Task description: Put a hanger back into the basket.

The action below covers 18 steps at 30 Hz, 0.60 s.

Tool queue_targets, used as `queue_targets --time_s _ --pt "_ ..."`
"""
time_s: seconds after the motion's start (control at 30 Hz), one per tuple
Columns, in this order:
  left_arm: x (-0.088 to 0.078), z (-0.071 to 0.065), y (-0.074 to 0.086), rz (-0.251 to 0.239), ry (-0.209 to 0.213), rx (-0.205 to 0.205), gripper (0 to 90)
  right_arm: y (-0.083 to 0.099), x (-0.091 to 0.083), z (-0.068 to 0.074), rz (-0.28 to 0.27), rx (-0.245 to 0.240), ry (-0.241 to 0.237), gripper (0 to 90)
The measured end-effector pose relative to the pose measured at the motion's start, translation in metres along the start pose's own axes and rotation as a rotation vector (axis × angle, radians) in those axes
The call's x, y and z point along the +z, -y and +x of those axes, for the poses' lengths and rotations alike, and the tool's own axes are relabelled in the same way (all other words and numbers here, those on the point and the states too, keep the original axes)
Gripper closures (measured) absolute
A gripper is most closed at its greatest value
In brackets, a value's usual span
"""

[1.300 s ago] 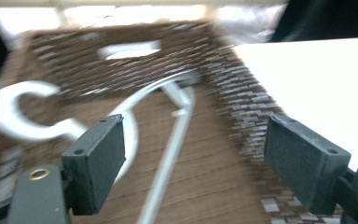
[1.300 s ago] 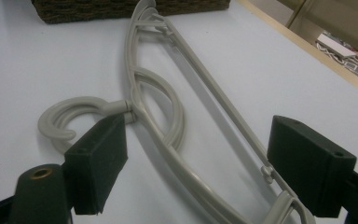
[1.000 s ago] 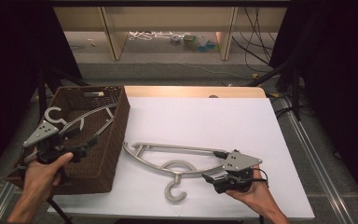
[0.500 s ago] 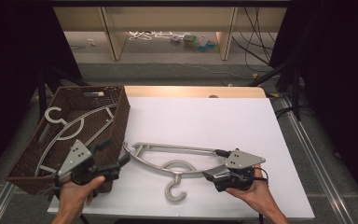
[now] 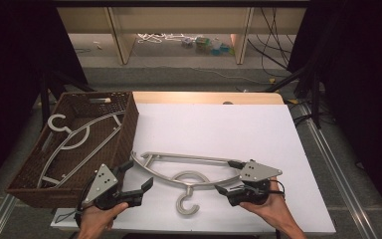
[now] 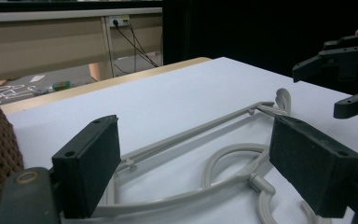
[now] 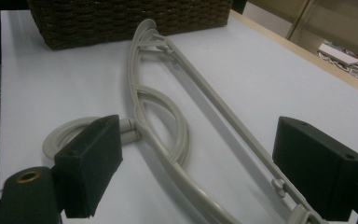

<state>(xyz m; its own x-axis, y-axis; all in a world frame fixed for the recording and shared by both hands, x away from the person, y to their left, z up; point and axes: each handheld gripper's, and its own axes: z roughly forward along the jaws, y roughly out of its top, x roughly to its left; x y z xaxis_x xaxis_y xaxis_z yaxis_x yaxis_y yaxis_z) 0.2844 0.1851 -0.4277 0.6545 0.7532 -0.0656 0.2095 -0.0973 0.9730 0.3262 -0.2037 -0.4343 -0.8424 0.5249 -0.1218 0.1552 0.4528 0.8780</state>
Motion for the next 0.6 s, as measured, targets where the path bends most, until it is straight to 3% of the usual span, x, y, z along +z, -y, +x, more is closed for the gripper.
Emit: queue_targets --time_s 0.23,0.47,0.6 --pt "0.000 -0.002 0.004 0.007 -0.023 0.034 16.2 -0.001 0.004 0.004 -0.002 -0.006 -0.010 16.6" --pt "0.002 0.001 0.006 0.011 -0.026 0.029 16.3 -0.002 0.009 0.005 0.020 -0.035 -0.018 16.8" --pt "0.003 -0.001 0.007 0.018 -0.016 0.038 16.2 -0.002 0.019 0.002 0.073 -0.060 -0.037 17.1"
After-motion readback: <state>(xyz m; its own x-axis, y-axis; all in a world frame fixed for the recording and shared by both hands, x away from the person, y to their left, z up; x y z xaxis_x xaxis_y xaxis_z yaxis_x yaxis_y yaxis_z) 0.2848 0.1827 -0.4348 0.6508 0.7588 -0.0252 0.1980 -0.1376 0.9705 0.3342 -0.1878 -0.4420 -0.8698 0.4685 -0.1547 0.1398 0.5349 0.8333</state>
